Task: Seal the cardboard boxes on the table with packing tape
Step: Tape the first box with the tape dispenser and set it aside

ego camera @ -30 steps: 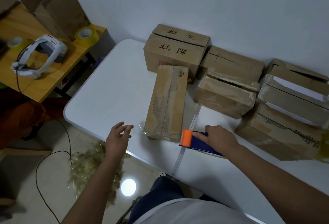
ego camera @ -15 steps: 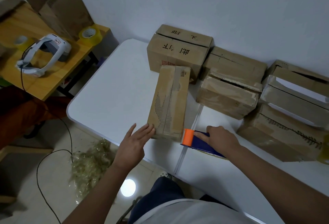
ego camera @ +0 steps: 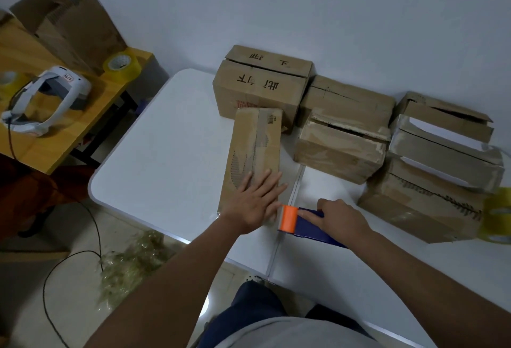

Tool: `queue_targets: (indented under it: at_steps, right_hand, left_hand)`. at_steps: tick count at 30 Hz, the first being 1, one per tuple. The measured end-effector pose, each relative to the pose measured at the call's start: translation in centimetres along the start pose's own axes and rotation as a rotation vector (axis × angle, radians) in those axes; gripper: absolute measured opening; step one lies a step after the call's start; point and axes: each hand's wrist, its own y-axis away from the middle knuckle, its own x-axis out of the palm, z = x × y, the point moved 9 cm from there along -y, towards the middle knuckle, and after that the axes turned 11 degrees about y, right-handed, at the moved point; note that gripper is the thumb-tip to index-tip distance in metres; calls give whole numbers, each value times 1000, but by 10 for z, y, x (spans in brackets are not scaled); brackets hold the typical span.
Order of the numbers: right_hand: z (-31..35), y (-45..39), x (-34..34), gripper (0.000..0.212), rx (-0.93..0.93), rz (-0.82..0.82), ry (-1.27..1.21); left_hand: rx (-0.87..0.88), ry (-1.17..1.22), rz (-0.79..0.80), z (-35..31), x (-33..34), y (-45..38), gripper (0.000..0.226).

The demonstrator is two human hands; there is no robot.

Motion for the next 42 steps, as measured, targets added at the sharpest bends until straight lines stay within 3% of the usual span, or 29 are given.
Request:
queue_targets:
  at_steps: [7, 15, 19, 24, 28, 33, 39, 42]
  right_hand:
    - [-15, 7, -1, 62, -8, 11, 19]
    - [-37, 19, 1, 64, 15, 3, 30]
    - [-62, 28, 6, 65, 63, 41, 31]
    - [-57, 29, 3, 63, 74, 55, 40]
    - [-56, 33, 8, 53, 102, 71, -39]
    - [-50, 38, 19, 32, 85, 170, -130]
    - [-33, 30, 19, 49, 133, 104, -31]
    - [-21, 22, 23, 51, 151, 94, -31]
  left_hand:
    - [30, 9, -72, 4, 2, 0, 58]
    - [48, 55, -35, 3, 1, -1, 56]
    - [87, 57, -138, 1, -5, 0, 49]
    - [67, 221, -4, -2, -7, -4, 61]
    - [1, 412, 10, -4, -15, -9, 55]
    - [16, 461, -59, 3, -11, -8, 45]
    - [44, 456, -77, 0, -10, -8, 42]
    - [49, 473, -63, -1, -11, -7, 22]
